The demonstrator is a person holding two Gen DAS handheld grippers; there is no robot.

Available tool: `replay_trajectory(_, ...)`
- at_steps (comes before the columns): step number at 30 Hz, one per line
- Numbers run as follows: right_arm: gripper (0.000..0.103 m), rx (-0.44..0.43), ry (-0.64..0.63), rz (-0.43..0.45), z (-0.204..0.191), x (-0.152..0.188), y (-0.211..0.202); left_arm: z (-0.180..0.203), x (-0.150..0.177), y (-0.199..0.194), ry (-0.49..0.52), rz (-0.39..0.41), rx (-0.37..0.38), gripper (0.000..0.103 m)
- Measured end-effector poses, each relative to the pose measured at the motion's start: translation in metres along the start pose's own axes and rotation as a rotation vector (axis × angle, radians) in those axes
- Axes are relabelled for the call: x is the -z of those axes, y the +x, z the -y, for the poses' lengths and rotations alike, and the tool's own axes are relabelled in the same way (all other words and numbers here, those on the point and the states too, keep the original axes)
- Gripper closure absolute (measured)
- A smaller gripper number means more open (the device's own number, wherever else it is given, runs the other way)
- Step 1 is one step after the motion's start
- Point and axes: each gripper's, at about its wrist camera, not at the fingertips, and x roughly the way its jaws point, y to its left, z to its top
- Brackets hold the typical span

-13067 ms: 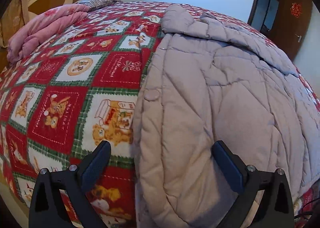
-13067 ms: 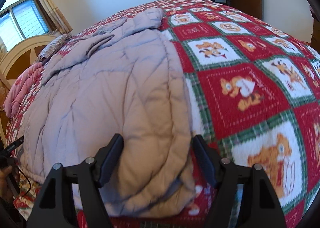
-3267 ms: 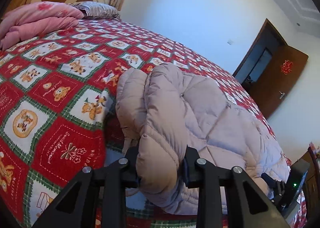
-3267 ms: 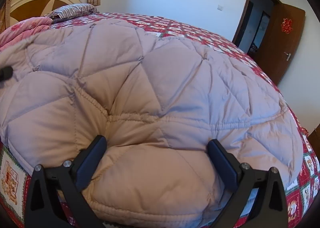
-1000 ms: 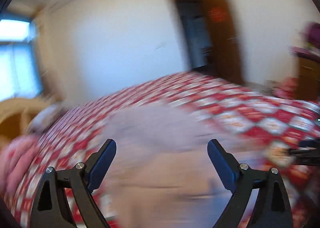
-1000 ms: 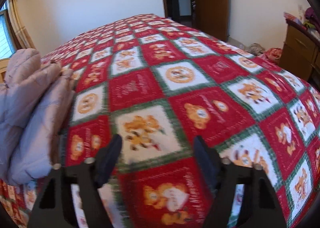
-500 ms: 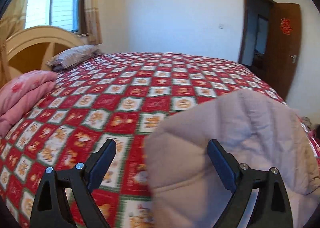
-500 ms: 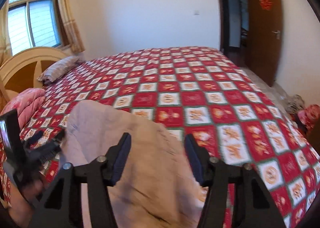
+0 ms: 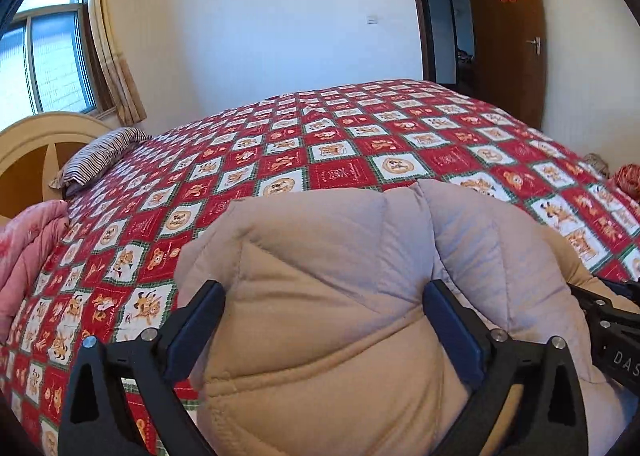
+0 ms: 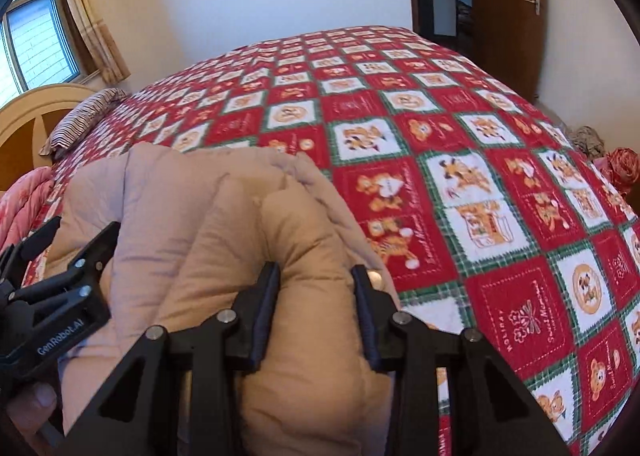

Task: Fold large clothes
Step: 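Grasp the folded jacket bundle with the left gripper while the right gripper grasps it too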

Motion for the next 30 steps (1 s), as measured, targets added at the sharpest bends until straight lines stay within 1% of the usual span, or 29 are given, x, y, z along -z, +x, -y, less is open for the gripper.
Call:
replay_trajectory(5,0.065,0.015,-0.001,0.008,0.004,0.008,0.007,0.003,0.006,0.009,-0.007,0.001,0.000,0.001)
replay_trajectory(11,0.065,0.044,-0.027,0.022,0.001,0.012,0.015,0.001,0.011,0.018,-0.022,-0.015,0.020,0.001)
replay_trajectory(30,0.065,0.076,-0.058,-0.003,-0.002,0.017,0.031,0.000,0.017,0.033,-0.025,-0.051,0.030,0.001)
